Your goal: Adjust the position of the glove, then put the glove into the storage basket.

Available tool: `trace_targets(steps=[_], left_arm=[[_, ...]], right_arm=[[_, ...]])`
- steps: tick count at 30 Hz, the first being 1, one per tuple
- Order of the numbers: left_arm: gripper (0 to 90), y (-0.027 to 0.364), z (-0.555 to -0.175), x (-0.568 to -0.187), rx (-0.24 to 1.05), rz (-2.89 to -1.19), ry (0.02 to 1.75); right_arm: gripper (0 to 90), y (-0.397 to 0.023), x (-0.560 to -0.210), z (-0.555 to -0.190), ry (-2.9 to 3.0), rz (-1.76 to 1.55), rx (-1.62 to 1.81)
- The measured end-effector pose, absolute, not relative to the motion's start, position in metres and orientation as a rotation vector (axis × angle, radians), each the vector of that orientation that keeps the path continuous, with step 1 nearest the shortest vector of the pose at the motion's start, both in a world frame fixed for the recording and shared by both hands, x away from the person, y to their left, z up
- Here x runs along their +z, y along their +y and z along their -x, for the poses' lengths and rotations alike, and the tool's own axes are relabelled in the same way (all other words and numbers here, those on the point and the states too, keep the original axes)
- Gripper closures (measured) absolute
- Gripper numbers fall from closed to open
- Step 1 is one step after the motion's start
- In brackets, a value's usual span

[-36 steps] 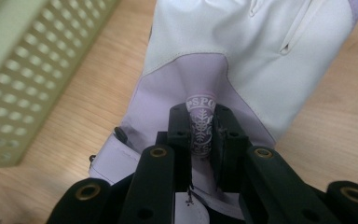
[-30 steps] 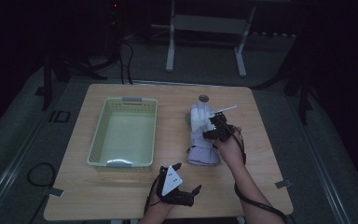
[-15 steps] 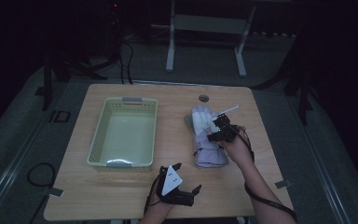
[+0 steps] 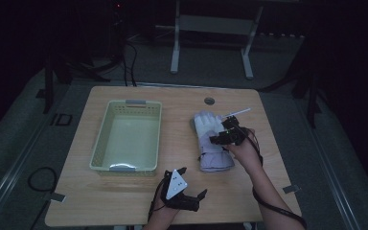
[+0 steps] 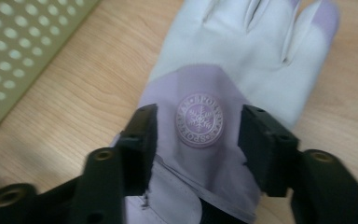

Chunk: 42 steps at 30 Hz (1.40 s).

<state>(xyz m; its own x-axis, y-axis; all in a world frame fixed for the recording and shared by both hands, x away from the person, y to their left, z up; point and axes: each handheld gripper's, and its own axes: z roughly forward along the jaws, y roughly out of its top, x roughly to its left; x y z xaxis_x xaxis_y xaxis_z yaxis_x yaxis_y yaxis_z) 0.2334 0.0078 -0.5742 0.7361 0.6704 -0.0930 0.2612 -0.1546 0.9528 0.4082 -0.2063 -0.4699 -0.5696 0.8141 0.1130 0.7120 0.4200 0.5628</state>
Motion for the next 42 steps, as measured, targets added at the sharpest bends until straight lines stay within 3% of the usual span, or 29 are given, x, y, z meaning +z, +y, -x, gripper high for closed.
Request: trace_targets(steps=[3,8,11,16,22,30,33,38,40,42], left_arm=[[0.0,0.007,-0.233,-0.574,0.437,-1.733,0.753],[0.1,0.005,-0.232,-0.574,0.497,-1.738,0.755],[0.1,0.003,-0.230,-0.568,0.514,-1.753,0.729],[0.1,0.003,-0.232,-0.556,0.426,-1.732,0.794],[0.1,0.001,-0.245,-0.528,0.325,-1.748,0.758],[0.1,-0.005,-0.280,-0.496,0.324,-1.772,0.751],[0.1,-0.005,-0.299,-0.486,0.352,-1.774,0.769],[0.4,-0.018,-0.328,-0.478,0.394,-1.776,0.821],[8.2,-0.027,-0.338,-0.480,0.409,-1.799,0.849],[9.3,-0.035,-0.346,-0.486,0.434,-1.819,0.891]], right_arm=[[31.1,-0.213,-0.462,-0.406,2.466,-1.352,0.935],[21.4,-0.228,-0.455,-0.401,2.457,-1.322,1.023],[20.8,-0.237,-0.451,-0.397,2.467,-1.250,1.094],[19.0,-0.253,-0.446,-0.391,2.420,-1.050,1.160],[16.8,-0.273,-0.446,-0.392,2.467,-1.100,1.152],[12.3,-0.291,-0.450,-0.401,2.417,-1.208,1.208],[15.0,-0.290,-0.453,-0.406,2.406,-1.205,1.176],[29.1,-0.282,-0.458,-0.413,2.397,-1.171,1.178],[32.7,-0.276,-0.460,-0.416,2.390,-1.165,1.183],[39.6,-0.272,-0.463,-0.418,2.401,-1.139,1.176]])
